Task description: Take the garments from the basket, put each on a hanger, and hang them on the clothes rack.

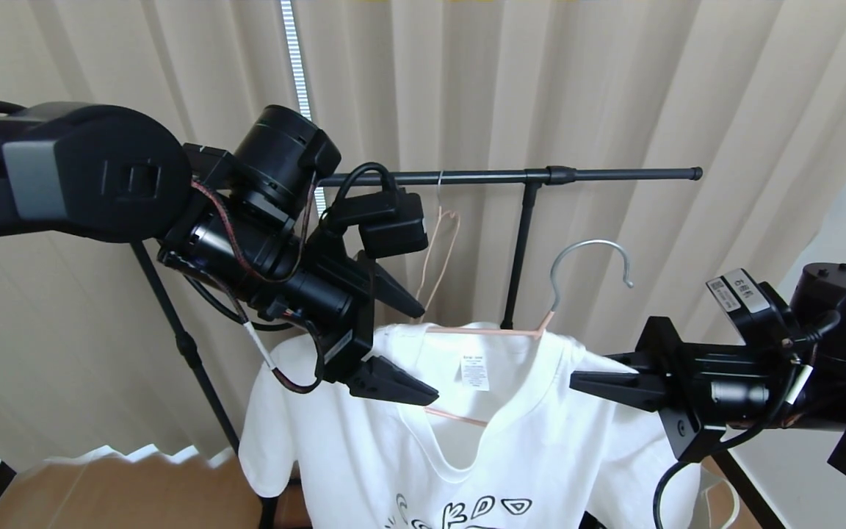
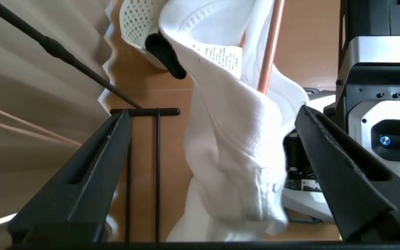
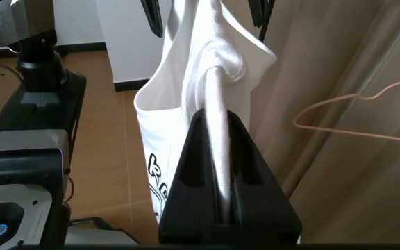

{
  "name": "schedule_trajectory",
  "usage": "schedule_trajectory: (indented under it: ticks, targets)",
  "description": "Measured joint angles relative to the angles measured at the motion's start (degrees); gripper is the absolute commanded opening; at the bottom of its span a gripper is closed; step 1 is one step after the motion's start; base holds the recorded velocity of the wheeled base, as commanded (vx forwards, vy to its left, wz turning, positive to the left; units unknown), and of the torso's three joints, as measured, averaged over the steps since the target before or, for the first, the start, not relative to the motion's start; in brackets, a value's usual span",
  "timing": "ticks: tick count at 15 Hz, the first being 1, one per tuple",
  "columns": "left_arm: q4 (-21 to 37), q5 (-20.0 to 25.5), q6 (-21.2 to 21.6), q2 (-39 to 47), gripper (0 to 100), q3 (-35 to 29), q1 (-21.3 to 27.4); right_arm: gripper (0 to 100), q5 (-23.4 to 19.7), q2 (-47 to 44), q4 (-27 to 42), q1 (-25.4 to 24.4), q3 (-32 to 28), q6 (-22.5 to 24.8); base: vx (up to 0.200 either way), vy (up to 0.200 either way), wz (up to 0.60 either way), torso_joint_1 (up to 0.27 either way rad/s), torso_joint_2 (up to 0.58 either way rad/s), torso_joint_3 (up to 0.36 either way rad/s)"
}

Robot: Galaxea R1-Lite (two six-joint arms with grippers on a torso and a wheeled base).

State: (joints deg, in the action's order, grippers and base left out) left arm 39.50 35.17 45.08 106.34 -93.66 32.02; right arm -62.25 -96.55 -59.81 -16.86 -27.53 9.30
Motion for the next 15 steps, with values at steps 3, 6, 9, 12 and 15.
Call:
schedule_trajectory:
  ticks: [3,6,9,12,15]
  targets:
    - [-0.20,-0.04,0.00,0.33,100,-0.02,0.39,0,0.04,0.35,0.00,-0.39,0.02,-0.06,0.000,0.000,0.00,0.000,0.00,0.000]
    - [-0.22,-0.09,-0.04,0.35,100,-0.38,0.52,0,-0.21,0.77,0.00,-0.74,0.16,-0.11,0.000,0.000,0.00,0.000,0.00,0.000]
    - [-0.20,-1.07,0.00,0.13,0,0.44,0.66,0,-0.22,0.90,0.02,-0.78,0.20,-0.09,0.000,0.000,0.00,0.000,0.00,0.000]
    - [-0.22,-1.16,0.13,-0.30,0,0.85,1.29,0,0.00,1.01,-0.02,-0.78,0.22,-0.13,0.000,0.000,0.00,0.000,0.00,0.000]
    - [-0.12,-1.26,0.11,-0.74,0,1.10,1.35,0,0.44,1.05,-0.24,-0.80,0.30,0.05,0.000,0.000,0.00,0.000,0.00,0.000]
